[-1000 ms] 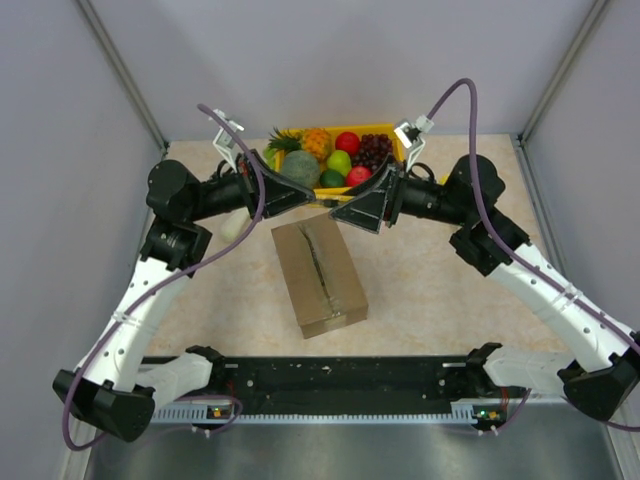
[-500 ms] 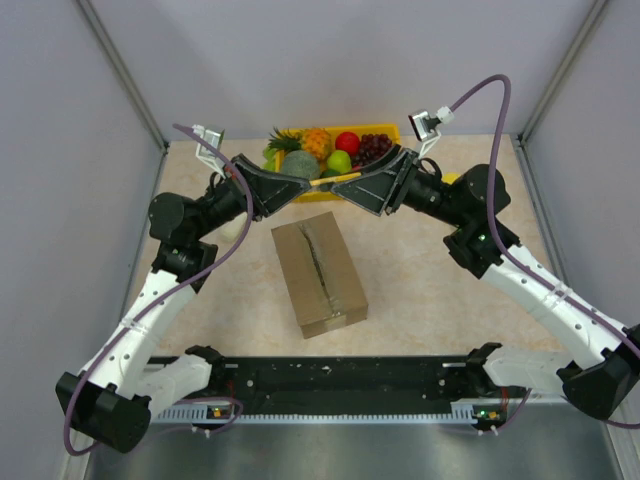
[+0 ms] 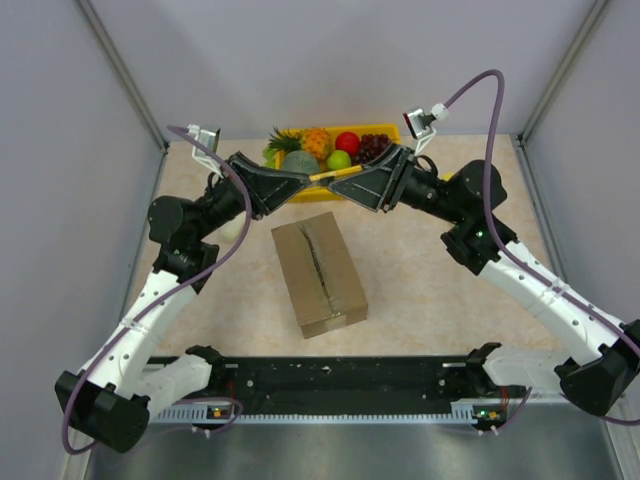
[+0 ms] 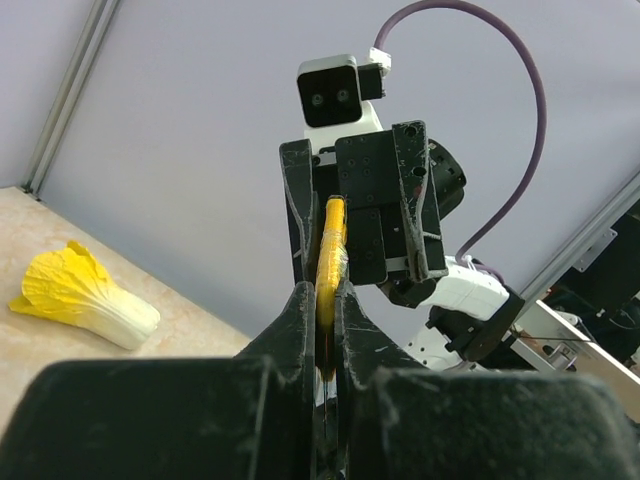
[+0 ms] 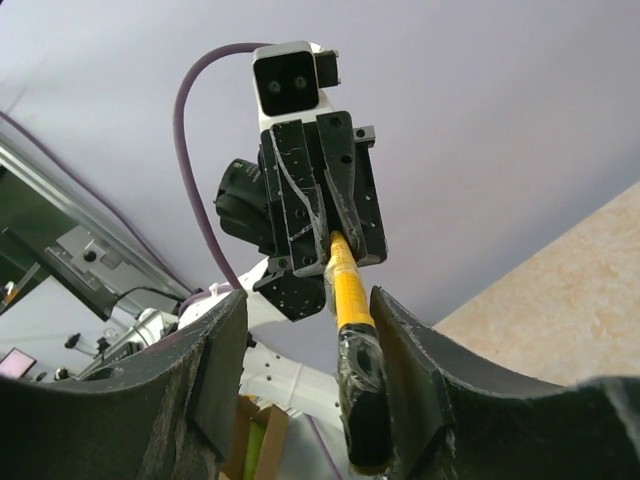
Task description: Unpack the express box
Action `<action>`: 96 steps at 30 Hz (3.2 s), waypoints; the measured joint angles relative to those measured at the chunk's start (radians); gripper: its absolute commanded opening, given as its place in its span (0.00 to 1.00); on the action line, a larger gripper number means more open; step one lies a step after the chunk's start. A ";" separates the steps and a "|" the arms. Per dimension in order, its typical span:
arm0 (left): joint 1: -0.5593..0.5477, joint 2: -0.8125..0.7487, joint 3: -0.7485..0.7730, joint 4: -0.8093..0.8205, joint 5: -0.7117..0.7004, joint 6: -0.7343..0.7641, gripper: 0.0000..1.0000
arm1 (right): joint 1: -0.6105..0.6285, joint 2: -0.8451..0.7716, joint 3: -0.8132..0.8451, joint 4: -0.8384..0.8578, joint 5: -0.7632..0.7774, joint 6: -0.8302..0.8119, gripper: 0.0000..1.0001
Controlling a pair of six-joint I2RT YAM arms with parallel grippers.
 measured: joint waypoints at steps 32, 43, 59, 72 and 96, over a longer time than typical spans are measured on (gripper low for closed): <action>-0.019 -0.019 0.000 -0.227 -0.069 0.179 0.81 | 0.007 0.042 0.034 -0.189 0.070 -0.084 0.00; -0.002 0.011 0.137 -0.895 -0.448 0.359 0.82 | 0.056 0.019 0.031 -0.472 0.420 -0.372 0.00; 0.013 0.207 -0.061 -1.172 -0.603 0.351 0.55 | 0.245 0.325 0.032 -0.583 0.793 -0.541 0.00; 0.029 0.293 -0.096 -1.133 -0.603 0.351 0.46 | 0.250 0.438 0.069 -0.517 0.857 -0.579 0.00; 0.061 0.306 -0.105 -1.112 -0.532 0.356 0.43 | 0.250 0.541 0.131 -0.481 0.904 -0.605 0.00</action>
